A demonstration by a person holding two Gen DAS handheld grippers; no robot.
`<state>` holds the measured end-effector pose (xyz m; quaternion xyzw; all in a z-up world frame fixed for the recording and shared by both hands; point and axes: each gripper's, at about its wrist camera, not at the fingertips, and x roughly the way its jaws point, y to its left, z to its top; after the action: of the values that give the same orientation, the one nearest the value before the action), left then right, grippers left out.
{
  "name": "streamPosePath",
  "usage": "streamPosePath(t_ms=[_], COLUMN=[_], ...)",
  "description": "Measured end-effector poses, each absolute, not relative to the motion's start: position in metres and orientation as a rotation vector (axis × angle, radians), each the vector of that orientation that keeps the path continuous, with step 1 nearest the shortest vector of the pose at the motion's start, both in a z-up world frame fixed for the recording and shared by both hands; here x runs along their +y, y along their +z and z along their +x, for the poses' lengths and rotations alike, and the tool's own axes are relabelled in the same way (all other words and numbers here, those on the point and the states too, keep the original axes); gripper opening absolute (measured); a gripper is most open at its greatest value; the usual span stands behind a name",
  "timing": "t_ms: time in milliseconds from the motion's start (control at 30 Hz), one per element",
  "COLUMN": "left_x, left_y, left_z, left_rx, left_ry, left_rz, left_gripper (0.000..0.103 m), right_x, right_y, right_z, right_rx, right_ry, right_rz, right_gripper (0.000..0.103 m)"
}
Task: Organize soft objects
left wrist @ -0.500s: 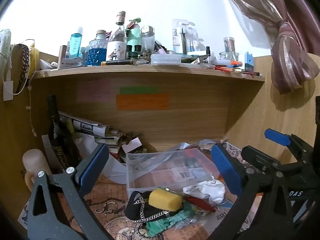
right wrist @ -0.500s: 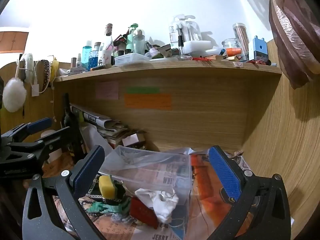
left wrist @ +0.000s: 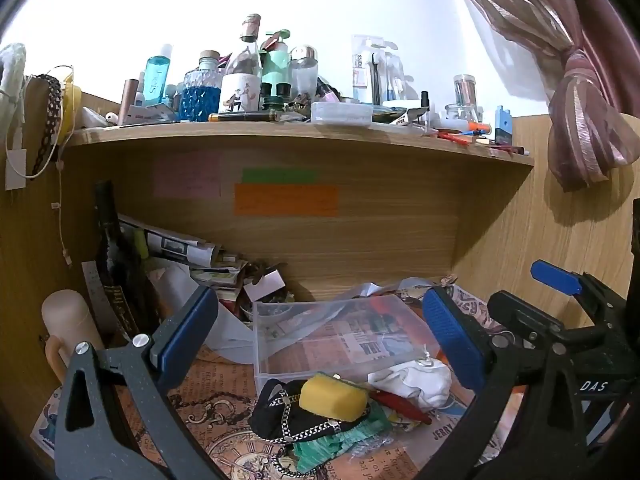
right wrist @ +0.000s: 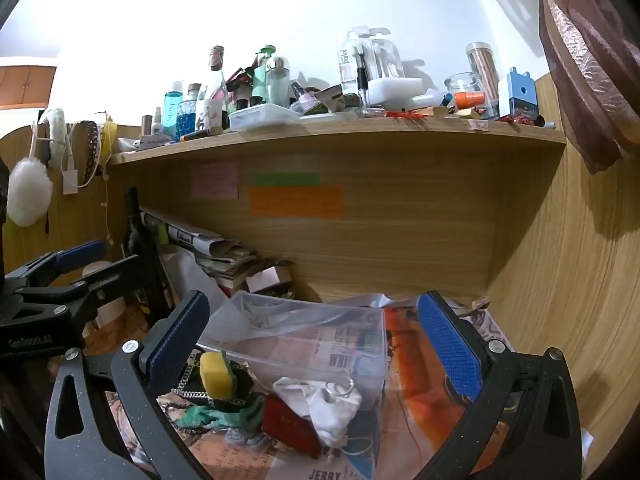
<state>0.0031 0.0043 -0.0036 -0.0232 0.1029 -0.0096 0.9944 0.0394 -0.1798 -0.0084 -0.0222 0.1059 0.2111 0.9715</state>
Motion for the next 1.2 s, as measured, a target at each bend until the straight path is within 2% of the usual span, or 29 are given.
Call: streamPosePath(t_ms=[1200], left_x=[0.0057], left_y=[-0.0047], left_z=[0.0037], left_rx=[0.210], left_ry=[-0.029], left_rz=[-0.046], left_gripper=[0.103], right_x=[-0.1758], right_y=[-0.0075], right_z=[0.0357], right_rx=[0.208], right_ry=[0.429], right_rz=[-0.033], right_gripper=[0.103])
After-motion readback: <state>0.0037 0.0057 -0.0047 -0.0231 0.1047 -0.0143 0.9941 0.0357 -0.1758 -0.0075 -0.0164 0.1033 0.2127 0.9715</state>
